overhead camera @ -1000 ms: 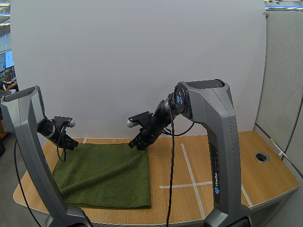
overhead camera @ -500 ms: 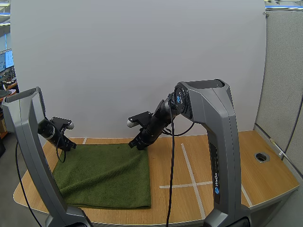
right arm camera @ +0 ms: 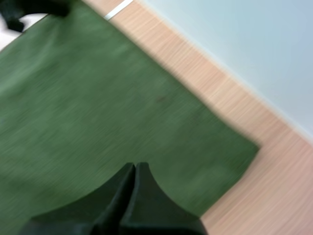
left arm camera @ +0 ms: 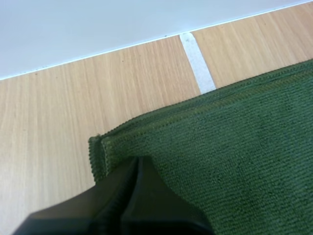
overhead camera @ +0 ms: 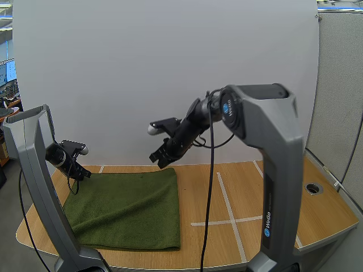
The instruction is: Fold the towel
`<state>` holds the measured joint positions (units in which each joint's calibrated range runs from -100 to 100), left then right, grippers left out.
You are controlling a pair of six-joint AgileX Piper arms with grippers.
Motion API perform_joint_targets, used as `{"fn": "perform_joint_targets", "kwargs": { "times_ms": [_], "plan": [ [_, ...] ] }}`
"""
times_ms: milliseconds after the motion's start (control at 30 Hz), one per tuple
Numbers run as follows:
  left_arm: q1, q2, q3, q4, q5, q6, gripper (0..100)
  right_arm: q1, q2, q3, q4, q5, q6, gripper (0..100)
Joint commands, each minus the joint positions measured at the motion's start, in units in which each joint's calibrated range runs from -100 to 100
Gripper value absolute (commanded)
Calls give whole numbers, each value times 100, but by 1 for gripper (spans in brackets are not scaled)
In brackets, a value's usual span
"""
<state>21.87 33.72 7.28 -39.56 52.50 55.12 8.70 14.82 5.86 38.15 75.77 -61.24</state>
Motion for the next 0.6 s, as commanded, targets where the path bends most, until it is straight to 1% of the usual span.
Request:
{"fn": "perform_joint_targets", "kwargs": {
  "times_ms": [0, 100, 267, 333, 433, 567],
  "plan": [
    [-26, 14, -22, -5, -70, -65, 0, -3, -886, 841, -134, 774, 51, 0],
    [-26, 14, -22, -5, -70, -65, 0, 116, -1302, 1473, -341, 774, 41, 0],
    [-26, 14, -22, -5, -70, -65, 0, 376, -1507, 2181, -331, 763, -23, 0],
    [-26, 14, -22, -5, -70, -65, 0, 501, -1495, 2370, -305, 544, -23, 0],
    [-26, 14, -22, -5, -70, -65, 0, 650, -1442, 2691, -299, -83, -23, 0],
    [-26, 14, -22, -5, -70, -65, 0, 686, -1338, 2929, -299, -608, -23, 0]
  ]
}}
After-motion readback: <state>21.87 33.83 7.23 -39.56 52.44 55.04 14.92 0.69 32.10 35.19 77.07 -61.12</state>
